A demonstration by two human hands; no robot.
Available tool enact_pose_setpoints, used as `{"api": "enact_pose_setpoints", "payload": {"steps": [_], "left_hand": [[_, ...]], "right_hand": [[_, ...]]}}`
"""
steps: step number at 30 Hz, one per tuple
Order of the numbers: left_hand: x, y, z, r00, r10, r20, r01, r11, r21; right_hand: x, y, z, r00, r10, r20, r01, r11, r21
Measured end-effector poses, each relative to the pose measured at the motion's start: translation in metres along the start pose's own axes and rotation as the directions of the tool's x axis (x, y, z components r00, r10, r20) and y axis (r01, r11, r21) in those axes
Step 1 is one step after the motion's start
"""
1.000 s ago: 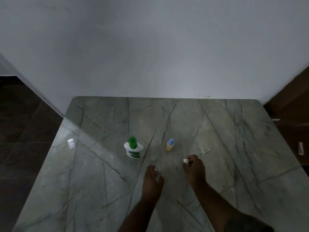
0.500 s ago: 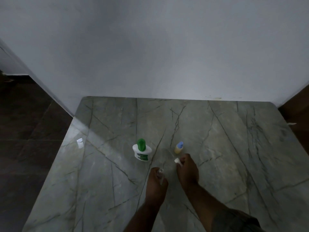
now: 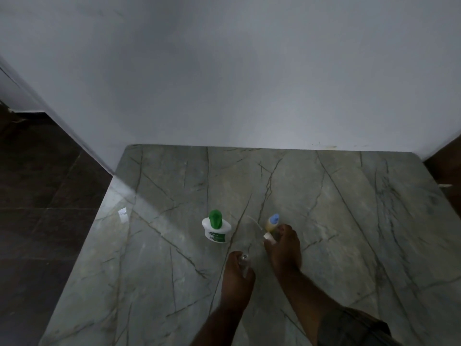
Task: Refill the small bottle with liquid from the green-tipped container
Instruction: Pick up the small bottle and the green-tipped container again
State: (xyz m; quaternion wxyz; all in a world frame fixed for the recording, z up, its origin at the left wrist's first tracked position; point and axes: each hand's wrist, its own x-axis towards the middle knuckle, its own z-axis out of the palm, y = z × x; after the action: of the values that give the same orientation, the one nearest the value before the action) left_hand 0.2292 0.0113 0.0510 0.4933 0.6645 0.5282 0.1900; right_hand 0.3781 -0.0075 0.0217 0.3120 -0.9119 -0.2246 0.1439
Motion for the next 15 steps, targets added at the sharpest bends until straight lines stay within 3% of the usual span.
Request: {"api": "enact_pose_setpoints", "payload": {"steps": [5,7,9,12,15], "left_hand": [[0.001,0.000,-0.003,1.000,-0.026,0.017,0.026,1.000,0.008],[0.001,0.000,-0.007,0.999,-0.033,0.014,0.033,0.999,0.005],[0.001,0.000,-0.013,1.000,-0.015,0.006,0.016,1.000,-0.002],[0.000,0.001,-0.025,0.999,0.011,-0.037,-0.012,1.000,-0.027],[0.000,0.007,-0.045,0.990,-0.044,-0.134,0.031,0.995,-0.094]], "right_hand": [[-0.011,-0.004,-0.015,0.998,0.050,-0.042,-0.052,0.998,-0.048],[-0.031,-0.008,-0.026,0.990,0.057,-0.131,-0.048,0.997,0.067],[-0.058,-0.018,-0.035,0.986,-0.042,-0.159,0.068,0.985,0.157],[-0.077,-0.053,-0.045,0.973,-0.231,-0.010,0.225,0.936,0.271],[-0.063,-0.106,-0.049,0.916,-0.369,0.161,0.281,0.872,0.401]]}}
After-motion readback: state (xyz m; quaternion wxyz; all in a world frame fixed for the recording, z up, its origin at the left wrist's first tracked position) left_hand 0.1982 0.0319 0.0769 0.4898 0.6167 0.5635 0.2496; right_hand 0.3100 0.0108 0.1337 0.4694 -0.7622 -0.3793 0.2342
